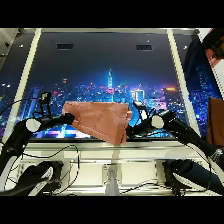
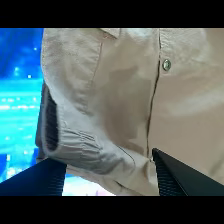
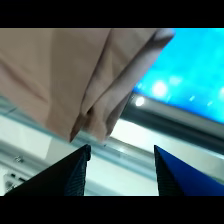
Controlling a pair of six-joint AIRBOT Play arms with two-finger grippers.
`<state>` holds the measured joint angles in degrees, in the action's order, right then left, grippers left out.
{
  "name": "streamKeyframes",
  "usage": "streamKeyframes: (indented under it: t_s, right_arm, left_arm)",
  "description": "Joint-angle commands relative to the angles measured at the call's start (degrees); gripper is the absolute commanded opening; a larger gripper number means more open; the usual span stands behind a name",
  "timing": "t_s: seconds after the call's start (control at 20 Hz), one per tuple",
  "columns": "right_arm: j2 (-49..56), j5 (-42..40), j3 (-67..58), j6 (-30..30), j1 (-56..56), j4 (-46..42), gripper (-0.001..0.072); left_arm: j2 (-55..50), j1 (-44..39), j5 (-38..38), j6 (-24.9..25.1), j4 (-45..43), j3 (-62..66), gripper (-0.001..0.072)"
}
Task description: Fold the clothes and pants, and hang the long-sleeved shirts on hangers.
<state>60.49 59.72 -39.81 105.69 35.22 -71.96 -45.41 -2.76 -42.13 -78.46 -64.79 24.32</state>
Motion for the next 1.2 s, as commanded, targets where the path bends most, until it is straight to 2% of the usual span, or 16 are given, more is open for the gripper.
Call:
streamKeyframes:
  t_s: [0.0, 0.05, 0.1, 0.15, 0.2, 0.3, 0.45, 0.5, 0.55, 0.6, 0.7, 0.8, 0.85, 0.95, 1.05, 1.15]
  right_arm:
    - [0.0, -6.1, -0.4, -0.2, 0.1, -7.3, 0.0415]
    - [0.0, -7.1, -1.0, -0.3, 0.1, -10.2, 0.0403]
    - [0.0, -7.2, -1.7, -0.3, 0.1, -13.1, 0.0317]
    - [0.0, -7.1, -2.6, -0.3, 0.1, -16.1, 0.0192]
    - [0.0, -7.2, -3.6, -0.3, 0.1, -18.5, 0.0125]
    - [0.0, -7.5, -5.2, -0.2, 0.1, -21.4, 0.0115]
    - [0.0, -8.8, -7.1, -0.2, 0.1, -24.1, 0.0115]
    - [0.0, -9.3, -7.6, -0.2, 0.1, -24.7, 0.0114]
    - [0.0, -9.8, -8.0, -0.3, -0.3, -25.4, 0.0063]
    - [0.0, -10.0, -8.3, -0.2, -1.3, -25.6, 0.0007]
    - [0.0, -10.2, -8.4, -0.2, -5.0, -25.5, 0.0007]
    - [0.0, -9.8, -8.4, -0.1, -10.5, -23.8, 0.0006]
    - [0.0, -9.7, -8.4, -0.3, -14.3, -21.0, 0.0005]
    - [0.0, -9.6, -8.4, -6.6, -23.4, -10.7, 0.0003]
    - [0.2, -7.4, -8.4, -21.7, -33.5, 6.6, 0.0003]
    - [1.7, 1.7, -8.2, -37.1, -42.6, 23.3, 0.0003]
  left_arm:
    - [0.0, 0.1, -1.0, 0.0, -1.9, 0.0, 0.0612]
    - [0.1, 0.1, -1.0, 0.0, -4.2, 0.0, 0.0612]
    - [0.2, 0.1, -1.1, 0.0, -6.6, 0.0, 0.0612]
    - [0.2, 0.1, -1.2, 0.0, -9.3, 0.0, 0.0611]
    - [0.3, 0.1, -1.3, -0.5, -12.0, 0.0, 0.0600]
    - [0.3, 0.1, -1.7, -5.0, -18.7, 0.0, 0.0578]
    - [0.3, 0.1, -3.5, -10.8, -26.9, 0.0, 0.0499]
    - [0.3, 0.1, -4.0, -11.2, -28.1, 0.0, 0.0499]
    - [0.3, 0.1, -4.4, -11.2, -28.4, 0.0, 0.0498]
    - [0.2, 0.1, -4.8, -11.2, -28.9, 0.0, 0.0457]
    - [0.2, 0.1, -5.9, -11.2, -30.0, 0.0, 0.0335]
    - [0.3, 0.1, -6.0, -11.4, -29.9, 0.0, 0.0335]
    - [0.3, 0.1, -6.2, -13.2, -29.7, 0.2, 0.0270]
    - [0.3, 0.1, -7.9, -16.3, -29.7, 2.0, 0.0018]
    - [0.3, 0.1, -8.6, -16.3, -29.7, 4.9, 0.0015]
    - [0.3, 0.0, -8.5, -16.3, -29.7, 7.8, 0.0015]
